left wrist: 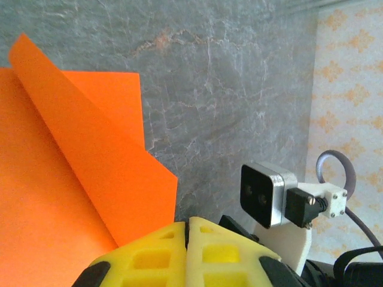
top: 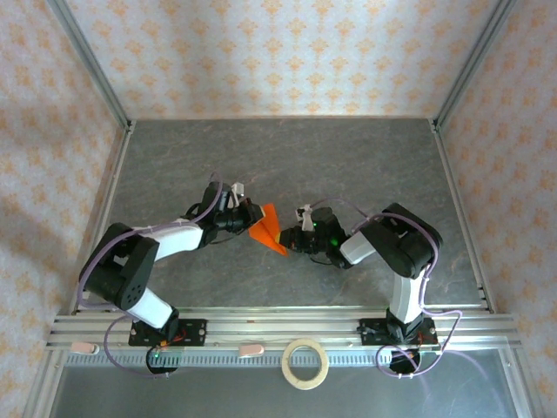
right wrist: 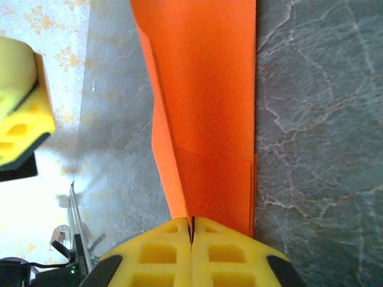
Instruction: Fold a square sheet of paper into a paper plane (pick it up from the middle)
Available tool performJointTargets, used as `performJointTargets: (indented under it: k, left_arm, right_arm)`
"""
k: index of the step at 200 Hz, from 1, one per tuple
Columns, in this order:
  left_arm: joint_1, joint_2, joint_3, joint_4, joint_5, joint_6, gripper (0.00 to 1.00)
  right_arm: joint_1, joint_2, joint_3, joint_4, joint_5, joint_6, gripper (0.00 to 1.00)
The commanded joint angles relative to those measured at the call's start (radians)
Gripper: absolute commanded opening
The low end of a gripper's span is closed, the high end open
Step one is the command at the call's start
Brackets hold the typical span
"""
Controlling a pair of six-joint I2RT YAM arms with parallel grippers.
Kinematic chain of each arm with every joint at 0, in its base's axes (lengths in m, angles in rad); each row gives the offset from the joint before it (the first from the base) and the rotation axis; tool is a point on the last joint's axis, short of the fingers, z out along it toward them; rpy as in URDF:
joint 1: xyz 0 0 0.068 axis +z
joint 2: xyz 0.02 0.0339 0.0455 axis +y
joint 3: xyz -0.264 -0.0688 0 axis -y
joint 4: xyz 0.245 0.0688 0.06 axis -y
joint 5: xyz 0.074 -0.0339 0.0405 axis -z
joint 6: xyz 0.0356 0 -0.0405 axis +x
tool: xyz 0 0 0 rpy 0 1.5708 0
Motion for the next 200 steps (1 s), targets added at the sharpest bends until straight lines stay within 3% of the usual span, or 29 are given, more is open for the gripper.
performJointTargets:
  k: [1, 72, 200]
  left_arm:
    - [-0.013, 0.026, -0.006, 0.088, 0.056, -0.01, 0.05]
    - [-0.041, 0.1, -0.007, 0.136, 0.033, -0.033, 0.03]
    - [-0.043, 0.086, -0.021, 0.122, -0.048, -0.043, 0.05]
  right_arm:
    - [0.004, 0.01, 0.018, -0.074, -0.029, 0.043, 0.0]
    - [0.002, 0.037, 0.038, -0.108, -0.066, 0.09, 0.0]
    - [0.006, 0.013, -0.067, 0.049, 0.049, 0.172, 0.0]
